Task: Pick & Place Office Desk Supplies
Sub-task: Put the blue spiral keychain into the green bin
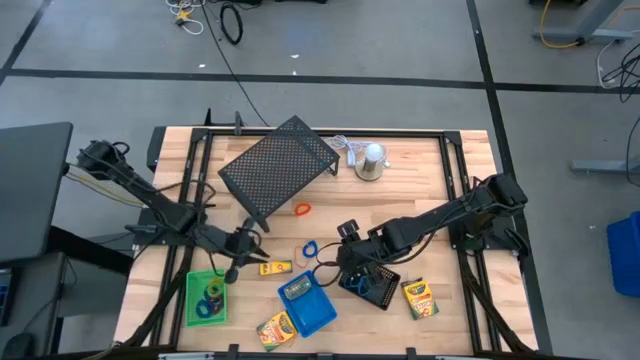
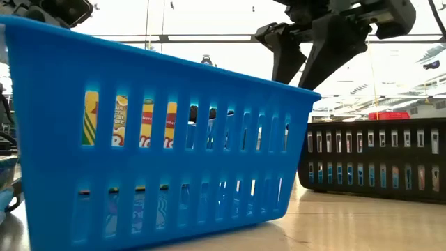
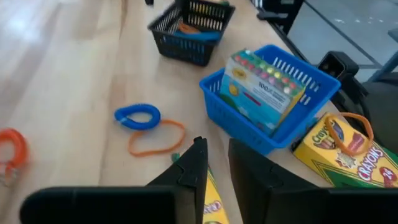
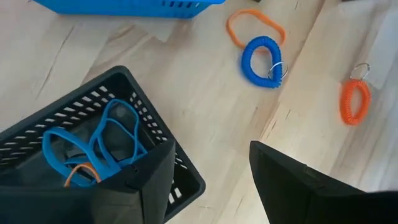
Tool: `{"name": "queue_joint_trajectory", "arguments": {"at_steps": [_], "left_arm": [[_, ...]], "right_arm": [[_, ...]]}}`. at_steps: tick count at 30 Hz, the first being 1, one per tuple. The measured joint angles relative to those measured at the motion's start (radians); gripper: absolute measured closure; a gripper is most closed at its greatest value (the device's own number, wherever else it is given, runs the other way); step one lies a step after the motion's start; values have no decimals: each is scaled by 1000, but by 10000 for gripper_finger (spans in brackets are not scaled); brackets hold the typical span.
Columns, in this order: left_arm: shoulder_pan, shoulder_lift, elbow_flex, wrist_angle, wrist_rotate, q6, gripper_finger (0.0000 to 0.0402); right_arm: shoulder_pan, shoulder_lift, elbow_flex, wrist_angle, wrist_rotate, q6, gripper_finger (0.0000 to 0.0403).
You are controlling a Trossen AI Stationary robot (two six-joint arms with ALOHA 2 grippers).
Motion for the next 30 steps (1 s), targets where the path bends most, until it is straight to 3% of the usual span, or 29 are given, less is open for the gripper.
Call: {"name": "queue_joint_trajectory", "arguments": {"at_steps": [7,13,20,30], "left_arm": [[-7,167,84,-32,-50,-37,299],[0,269,164,-178,-82,-73,284],[-2,287,201,-303,-128,-146,271],[-1,287,201,-354,-125,-187,254]], "right_arm": [[-53,0,0,62,39,-28,187],[-165,5,0,149,-120,-82,187],[-236,66,0,262,-282,-172,187],[-262,181,-1,306,-305,-294,187]]}}
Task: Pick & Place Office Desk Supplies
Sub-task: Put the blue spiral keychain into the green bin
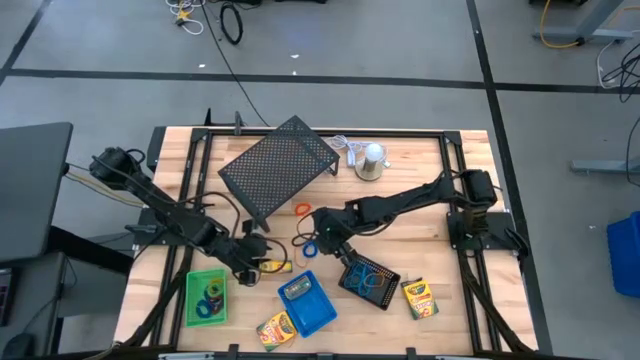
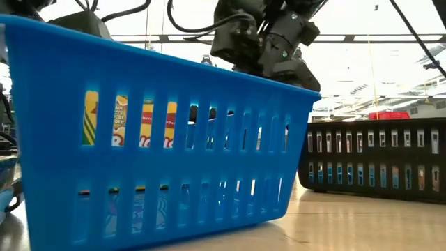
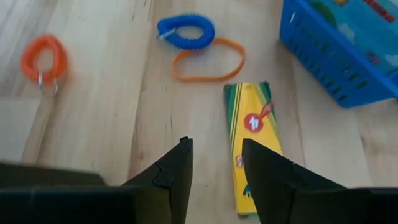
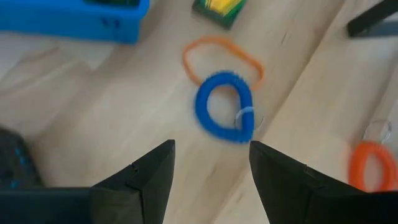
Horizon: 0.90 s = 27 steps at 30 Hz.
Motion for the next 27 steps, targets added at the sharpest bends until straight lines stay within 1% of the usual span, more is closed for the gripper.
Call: {"name": "queue_joint_trajectory", "arguments": {"at_steps": [3,7,10,14,20,27], "left_arm": [[0,0,0,-39,12,-41,251],[0,0,0,-43,87,-66,250],[3,0,0,-40,93,-82,250],[29,0,0,-31,138,-101,250],[40,1,0,-8,157,-100,250],[41,1,0,-8,139,-101,250]], "right_arm": [[-17,-2,0,29,-3,-16,187],[-36,-6,0,40,-4,-33,188],[-43,-6,0,38,-7,-44,188],[-47,-6,0,38,-6,-48,188],[-46,-7,0,32,-8,-74,188],[-50,6,0,38,-113,-90,188]]}}
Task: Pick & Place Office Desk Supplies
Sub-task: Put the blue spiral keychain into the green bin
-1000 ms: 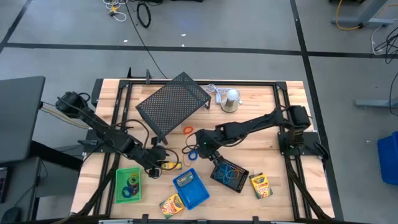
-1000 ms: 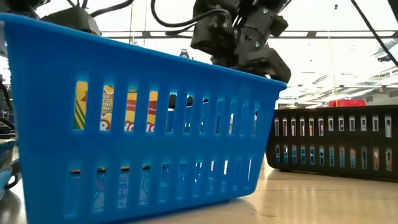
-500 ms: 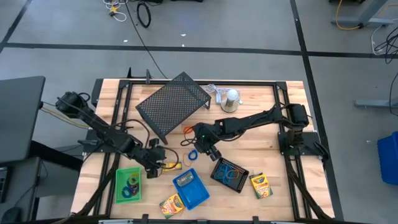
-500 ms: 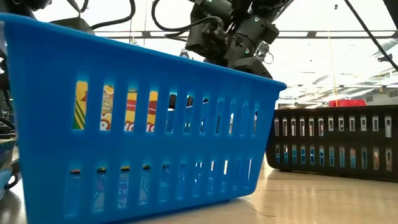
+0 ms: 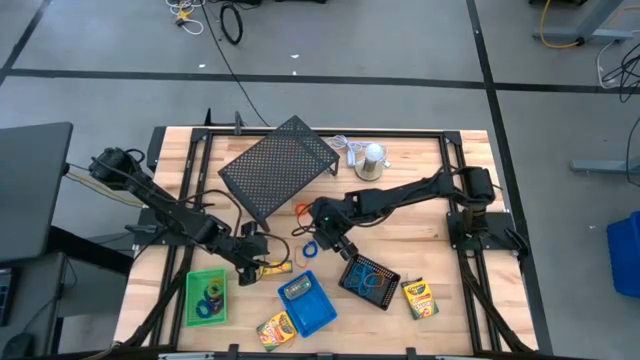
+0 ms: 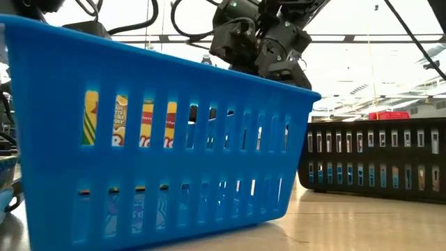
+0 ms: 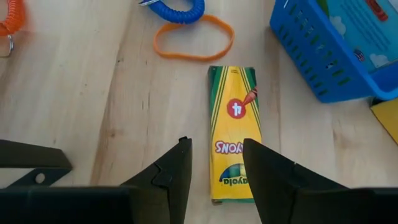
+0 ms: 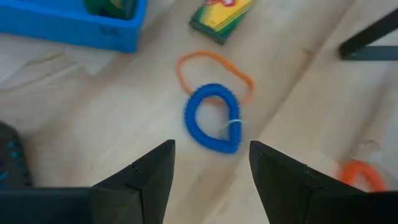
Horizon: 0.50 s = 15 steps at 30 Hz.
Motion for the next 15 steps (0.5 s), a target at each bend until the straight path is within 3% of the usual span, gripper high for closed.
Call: {"name": "queue_joint_trajectory", "arguments": {"at_steps": [15], "left_arm": [[0,0,0,-2,0,-19,250]], "right_arm": [[32,92,44,37,-1,-67,188]]}}
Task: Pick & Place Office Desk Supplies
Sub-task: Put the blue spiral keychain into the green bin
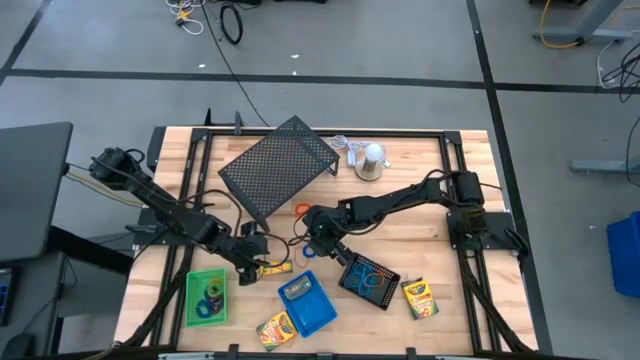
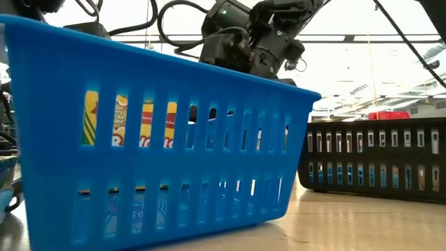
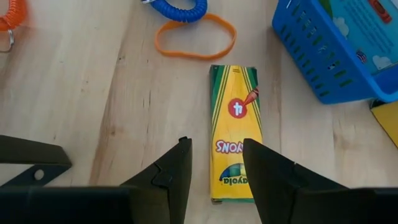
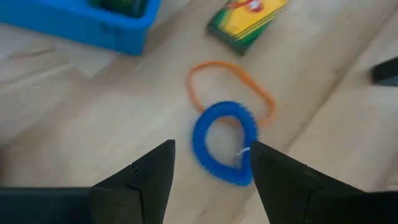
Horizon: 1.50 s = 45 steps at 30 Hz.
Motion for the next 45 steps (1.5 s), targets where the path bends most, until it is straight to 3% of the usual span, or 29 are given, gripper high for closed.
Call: {"name": "queue_joint_trajectory", "arguments": {"at_steps": [16,20,24,26,38,45], "left_arm": [[1,0,0,-8,0,-12,250],[1,0,0,-7,0,-13,250],[1,0,0,-6,0,-13,250],[1,0,0,-6,-4,-13,250],[0,0,0,3,-15,8,250],[-2,0,-1,41,-80,39,250]], "right_arm": [[8,117,102,-100,44,-87,203],[9,116,101,-101,57,-91,257],[16,115,100,-97,75,-91,356],[22,115,100,-92,93,-99,385],[82,22,96,-91,315,-98,397],[119,-68,98,-64,363,-89,398]]}}
